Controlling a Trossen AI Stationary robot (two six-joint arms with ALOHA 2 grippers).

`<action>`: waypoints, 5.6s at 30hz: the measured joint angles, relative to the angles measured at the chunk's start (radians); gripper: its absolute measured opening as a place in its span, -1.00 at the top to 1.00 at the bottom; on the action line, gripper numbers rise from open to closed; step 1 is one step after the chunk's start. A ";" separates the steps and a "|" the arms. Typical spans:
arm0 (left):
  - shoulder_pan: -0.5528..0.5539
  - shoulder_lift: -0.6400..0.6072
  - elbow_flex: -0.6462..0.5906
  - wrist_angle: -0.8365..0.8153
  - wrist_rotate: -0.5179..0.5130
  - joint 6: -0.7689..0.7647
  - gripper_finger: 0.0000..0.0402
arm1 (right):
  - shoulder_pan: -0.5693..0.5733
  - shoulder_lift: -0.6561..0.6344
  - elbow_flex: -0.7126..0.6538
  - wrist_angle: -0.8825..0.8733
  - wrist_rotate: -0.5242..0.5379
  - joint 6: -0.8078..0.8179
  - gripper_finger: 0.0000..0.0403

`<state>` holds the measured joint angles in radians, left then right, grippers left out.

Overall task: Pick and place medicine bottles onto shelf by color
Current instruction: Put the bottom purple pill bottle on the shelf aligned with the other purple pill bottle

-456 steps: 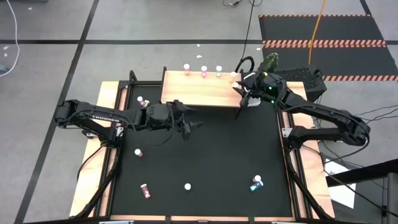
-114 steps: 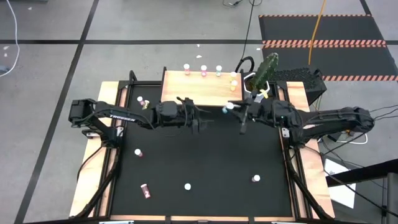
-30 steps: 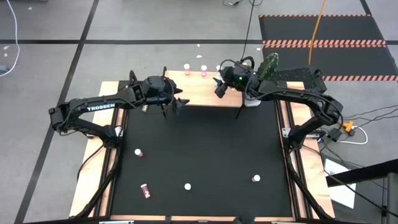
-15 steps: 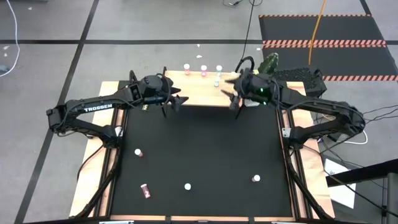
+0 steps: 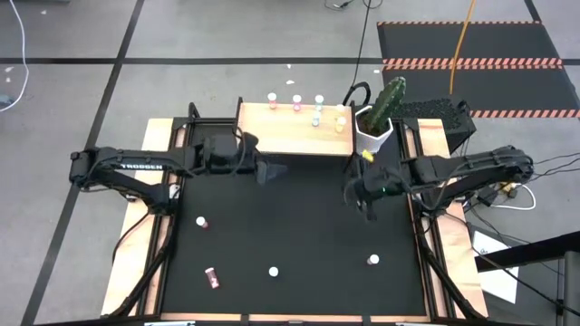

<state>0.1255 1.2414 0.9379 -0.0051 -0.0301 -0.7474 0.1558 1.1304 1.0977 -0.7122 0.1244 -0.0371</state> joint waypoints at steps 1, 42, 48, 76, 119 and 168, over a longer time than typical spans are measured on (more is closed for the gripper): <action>-0.018 0.000 0.000 0.003 -0.024 -0.004 -0.71 | 0.023 0.006 0.000 -0.033 -0.023 0.003 0.02; -0.198 0.000 0.000 -0.215 -0.111 0.237 -0.71 | 0.574 0.296 -0.115 -0.136 -0.131 0.867 -0.28; -0.222 0.000 0.000 -0.286 -0.112 0.183 -0.71 | 0.581 0.295 -0.163 -0.105 -0.101 0.949 -0.19; -0.230 0.000 0.000 -0.290 -0.192 0.173 -0.71 | 0.530 0.295 -0.121 -0.095 -0.127 0.844 0.41; 0.068 0.000 0.000 -0.311 -0.285 0.336 -0.71 | -0.710 0.896 1.089 -0.379 -0.204 -0.395 0.41; 0.232 0.239 0.000 0.202 -0.099 0.903 -0.50 | -0.594 0.819 1.077 -0.318 -0.365 -0.055 0.41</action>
<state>0.3576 1.4803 0.9382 0.1971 -0.1295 0.1558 -0.4381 1.9492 2.1746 -1.0305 -0.2402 -0.0921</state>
